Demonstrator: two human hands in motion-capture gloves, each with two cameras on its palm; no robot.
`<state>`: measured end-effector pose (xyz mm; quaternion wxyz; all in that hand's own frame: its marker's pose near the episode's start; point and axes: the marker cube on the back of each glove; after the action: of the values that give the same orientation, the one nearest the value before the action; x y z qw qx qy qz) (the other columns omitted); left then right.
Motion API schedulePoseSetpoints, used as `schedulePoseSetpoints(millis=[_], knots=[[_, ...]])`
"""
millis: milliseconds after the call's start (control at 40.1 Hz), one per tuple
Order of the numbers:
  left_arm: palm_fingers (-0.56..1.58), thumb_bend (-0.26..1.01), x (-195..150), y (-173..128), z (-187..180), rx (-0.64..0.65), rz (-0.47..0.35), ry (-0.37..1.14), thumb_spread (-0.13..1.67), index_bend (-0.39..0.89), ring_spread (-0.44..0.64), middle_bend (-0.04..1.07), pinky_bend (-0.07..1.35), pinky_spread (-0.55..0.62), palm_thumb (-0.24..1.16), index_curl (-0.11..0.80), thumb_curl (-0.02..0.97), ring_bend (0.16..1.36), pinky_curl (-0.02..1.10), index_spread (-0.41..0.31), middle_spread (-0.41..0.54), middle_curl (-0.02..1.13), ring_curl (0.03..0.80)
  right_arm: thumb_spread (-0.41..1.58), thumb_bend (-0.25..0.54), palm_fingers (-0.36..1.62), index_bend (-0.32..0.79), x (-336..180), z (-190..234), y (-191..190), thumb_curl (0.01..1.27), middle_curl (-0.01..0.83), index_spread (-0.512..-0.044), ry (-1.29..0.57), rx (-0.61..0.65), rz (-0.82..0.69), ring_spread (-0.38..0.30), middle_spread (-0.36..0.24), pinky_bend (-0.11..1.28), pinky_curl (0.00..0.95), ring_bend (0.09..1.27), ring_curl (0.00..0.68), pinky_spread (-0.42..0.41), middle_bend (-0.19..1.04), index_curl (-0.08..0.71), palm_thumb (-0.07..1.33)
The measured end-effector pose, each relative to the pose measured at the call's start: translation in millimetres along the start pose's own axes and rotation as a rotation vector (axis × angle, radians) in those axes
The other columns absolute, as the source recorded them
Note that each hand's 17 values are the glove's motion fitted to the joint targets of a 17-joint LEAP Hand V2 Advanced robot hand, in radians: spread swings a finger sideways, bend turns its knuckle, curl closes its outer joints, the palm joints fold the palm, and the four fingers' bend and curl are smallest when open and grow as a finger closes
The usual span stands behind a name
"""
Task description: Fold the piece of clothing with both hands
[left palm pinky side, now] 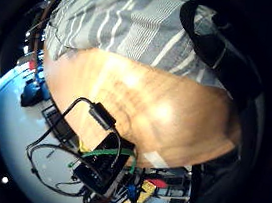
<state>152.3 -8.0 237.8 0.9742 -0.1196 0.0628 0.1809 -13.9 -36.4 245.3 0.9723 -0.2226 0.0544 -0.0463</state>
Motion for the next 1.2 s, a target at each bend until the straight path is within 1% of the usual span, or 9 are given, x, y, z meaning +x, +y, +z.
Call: schedulePoseSetpoints(millis=[125,249,374,474,549,573,723,923,1197], knots=[[0.28,0.00,1,-11,13,0.061,-0.041,-0.064,0.87,0.14,0.13,0.13,0.63,0.16,0.12,0.275,0.255,0.62,0.35,-0.035,0.103,0.23,0.272,1.10,0.118,0.34,0.06,1,31,-14,0.23,0.275,-0.360,0.046,-0.099,0.149,0.024,-0.037,0.60,0.337,0.55,0.287,0.170,0.22,0.190,0.63],[0.34,0.01,-4,-15,5,0.186,-0.058,-0.093,0.92,0.17,0.10,0.15,0.63,0.13,0.21,0.294,0.269,0.61,0.35,-0.067,0.076,0.23,0.274,1.07,0.130,0.49,0.08,-4,32,-28,0.25,0.307,-0.354,0.067,0.128,0.017,-0.048,-0.068,0.61,0.344,0.62,0.323,0.068,0.25,0.180,0.73],[0.65,0.04,-10,-22,-3,0.320,-0.093,-0.131,0.99,0.17,-0.04,0.14,0.72,-0.09,0.31,0.305,0.277,0.61,0.36,-0.126,-0.032,0.23,0.269,1.03,0.124,0.75,0.10,-8,32,-27,0.27,0.342,-0.350,0.030,0.253,-0.017,-0.122,-0.107,0.63,0.347,0.67,0.345,-0.051,0.30,0.180,0.80],[0.87,0.07,-12,-29,-6,0.374,-0.102,-0.163,1.04,0.19,-0.15,0.15,0.77,-0.25,0.41,0.330,0.286,0.58,0.37,-0.175,-0.119,0.25,0.282,1.01,0.109,0.82,0.11,-9,29,-25,0.28,0.355,-0.344,0.033,0.333,-0.022,-0.153,-0.126,0.63,0.353,0.65,0.357,-0.121,0.29,0.193,0.84],[0.95,0.08,-15,-35,-10,0.425,-0.113,-0.195,1.07,0.19,-0.20,0.14,0.78,-0.32,0.47,0.344,0.290,0.55,0.38,-0.204,-0.157,0.26,0.297,0.99,0.114,0.95,0.13,-7,27,-31,0.29,0.363,-0.333,0.043,0.421,-0.027,-0.174,-0.136,0.64,0.361,0.63,0.363,-0.184,0.27,0.212,0.89],[1.02,0.10,-17,-37,-11,0.437,-0.115,-0.199,1.08,0.20,-0.23,0.15,0.79,-0.35,0.50,0.354,0.296,0.54,0.38,-0.215,-0.170,0.26,0.300,0.99,0.131,1.08,0.15,-6,25,-32,0.30,0.368,-0.324,0.045,0.437,-0.029,-0.185,-0.143,0.66,0.369,0.64,0.372,-0.216,0.27,0.223,0.93],[1.22,0.14,-30,-61,-10,0.463,-0.081,-0.158,1.08,0.24,-0.31,0.18,0.75,-0.46,0.65,0.396,0.317,0.52,0.39,-0.273,-0.230,0.31,0.331,0.94,0.149,1.31,0.20,-8,18,-36,0.33,0.399,-0.286,0.030,0.458,-0.056,-0.214,-0.153,0.64,0.387,0.67,0.405,-0.283,0.29,0.282,1.04],[1.29,0.11,-35,-40,-29,0.337,-0.063,-0.123,1.08,0.24,-0.36,0.23,0.69,-0.51,0.72,0.427,0.315,0.50,0.37,-0.313,-0.285,0.37,0.358,0.87,0.093,1.35,0.20,-9,9,-36,0.33,0.425,-0.269,-0.009,0.389,-0.096,-0.222,-0.160,0.62,0.394,0.69,0.428,-0.317,0.30,0.340,1.06],[1.32,0.06,-21,36,-102,0.292,0.061,-0.059,1.08,0.20,-0.38,0.26,0.65,-0.52,0.75,0.450,0.309,0.53,0.37,-0.333,-0.328,0.42,0.388,0.83,0.036,1.36,0.19,-8,-45,11,0.33,0.454,-0.260,-0.021,0.376,-0.141,-0.230,-0.163,0.61,0.399,0.69,0.437,-0.328,0.34,0.383,1.09]])
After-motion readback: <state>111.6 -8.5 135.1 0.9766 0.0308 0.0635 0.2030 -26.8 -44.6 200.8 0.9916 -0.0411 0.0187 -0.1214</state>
